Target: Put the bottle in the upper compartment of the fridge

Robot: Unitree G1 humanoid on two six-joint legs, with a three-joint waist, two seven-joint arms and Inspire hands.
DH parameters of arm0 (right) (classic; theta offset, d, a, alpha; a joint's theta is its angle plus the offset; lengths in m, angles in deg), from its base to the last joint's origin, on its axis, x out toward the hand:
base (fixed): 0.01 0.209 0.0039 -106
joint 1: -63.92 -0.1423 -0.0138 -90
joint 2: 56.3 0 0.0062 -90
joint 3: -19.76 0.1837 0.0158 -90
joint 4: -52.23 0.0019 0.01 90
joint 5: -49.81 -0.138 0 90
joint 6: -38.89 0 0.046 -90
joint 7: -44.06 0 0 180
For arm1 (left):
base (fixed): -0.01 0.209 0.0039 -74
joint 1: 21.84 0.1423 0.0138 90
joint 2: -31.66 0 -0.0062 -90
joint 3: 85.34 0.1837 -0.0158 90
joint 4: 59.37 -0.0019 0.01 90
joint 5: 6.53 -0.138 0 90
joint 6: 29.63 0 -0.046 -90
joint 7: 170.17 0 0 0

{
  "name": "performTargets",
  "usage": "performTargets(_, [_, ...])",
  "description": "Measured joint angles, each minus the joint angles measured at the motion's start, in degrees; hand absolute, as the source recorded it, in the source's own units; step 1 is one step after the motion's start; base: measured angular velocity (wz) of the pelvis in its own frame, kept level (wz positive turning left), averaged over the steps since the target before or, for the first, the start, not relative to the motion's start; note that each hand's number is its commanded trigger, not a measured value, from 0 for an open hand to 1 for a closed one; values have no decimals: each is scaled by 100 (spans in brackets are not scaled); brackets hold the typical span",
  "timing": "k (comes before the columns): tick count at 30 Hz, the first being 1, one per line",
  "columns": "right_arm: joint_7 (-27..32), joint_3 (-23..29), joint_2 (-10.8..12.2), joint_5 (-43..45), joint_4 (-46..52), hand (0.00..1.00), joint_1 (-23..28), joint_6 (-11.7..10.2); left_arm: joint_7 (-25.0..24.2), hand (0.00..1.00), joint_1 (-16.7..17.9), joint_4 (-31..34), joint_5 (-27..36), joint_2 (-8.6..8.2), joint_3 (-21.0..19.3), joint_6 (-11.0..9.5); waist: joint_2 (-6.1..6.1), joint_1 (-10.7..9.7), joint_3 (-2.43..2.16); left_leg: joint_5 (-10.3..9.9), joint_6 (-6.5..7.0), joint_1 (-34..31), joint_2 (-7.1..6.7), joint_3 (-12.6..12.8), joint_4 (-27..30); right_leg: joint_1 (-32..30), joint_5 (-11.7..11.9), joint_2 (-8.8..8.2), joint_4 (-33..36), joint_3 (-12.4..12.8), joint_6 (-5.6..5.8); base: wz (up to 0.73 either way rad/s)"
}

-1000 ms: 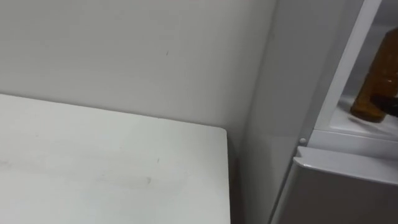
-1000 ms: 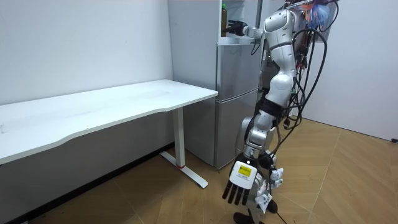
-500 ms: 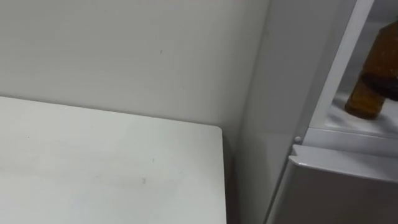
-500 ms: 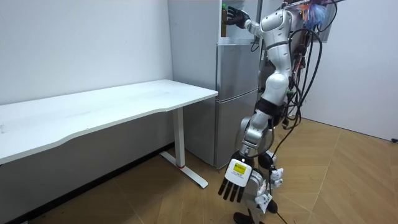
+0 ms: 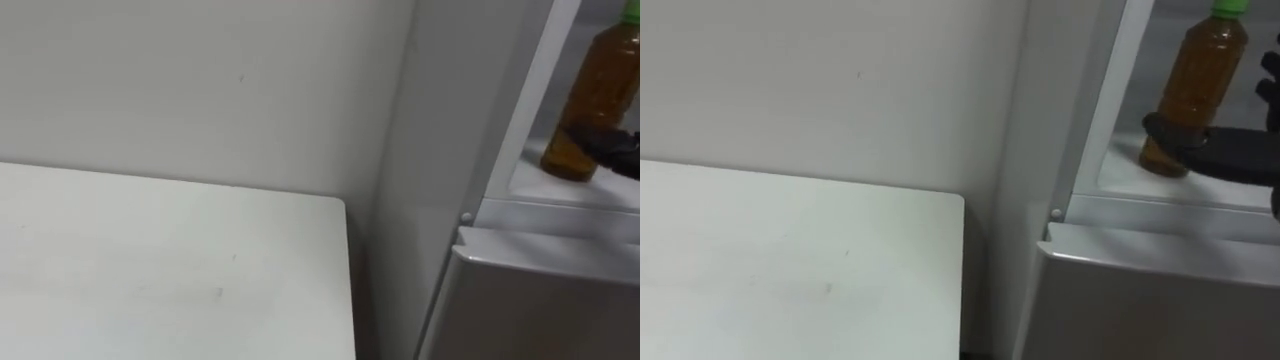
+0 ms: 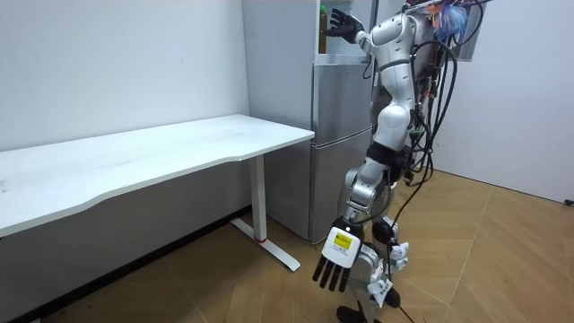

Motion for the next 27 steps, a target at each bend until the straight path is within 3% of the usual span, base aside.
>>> performTargets(6, [174,203,630,573,661,0,520,-141,96,0,-51,-212,-55,-153,12,-118,160,-4,21,-36,-14,51,34,26,-6,-80,-2,30,104,98,2,-8])
performTargets(12, [137,203,789,666,978,0,845,-329,112,0,-32,-366,-62,-152,43,-318,169,-77,9,-39,-17,2,45,49,1,-145,-2,45,175,171,1,-11])
performTargets(16, [-263,211,952,25,1116,0,1072,-554,99,0,-34,-541,-101,-163,102,-387,169,-120,11,-41,-17,-3,64,189,26,-207,18,70,171,312,-33,-17])
performTargets(24, [-939,219,1217,-1506,1132,0,1494,-550,54,0,-56,-604,-321,-186,179,-390,238,-141,-13,-73,11,17,48,197,17,-209,18,54,176,333,-32,-2])
performTargets(26, [-976,222,1337,-1511,1120,0,1651,-550,89,0,-33,-604,-326,-226,178,-389,284,-126,-14,-75,7,88,54,221,11,-192,18,57,175,321,-32,-2])
performTargets(27, [-952,222,1515,-1499,1084,0,1722,-563,106,0,-26,-604,-326,-265,181,-387,318,-132,-17,-81,3,88,58,225,13,-191,18,59,175,308,-32,-3])
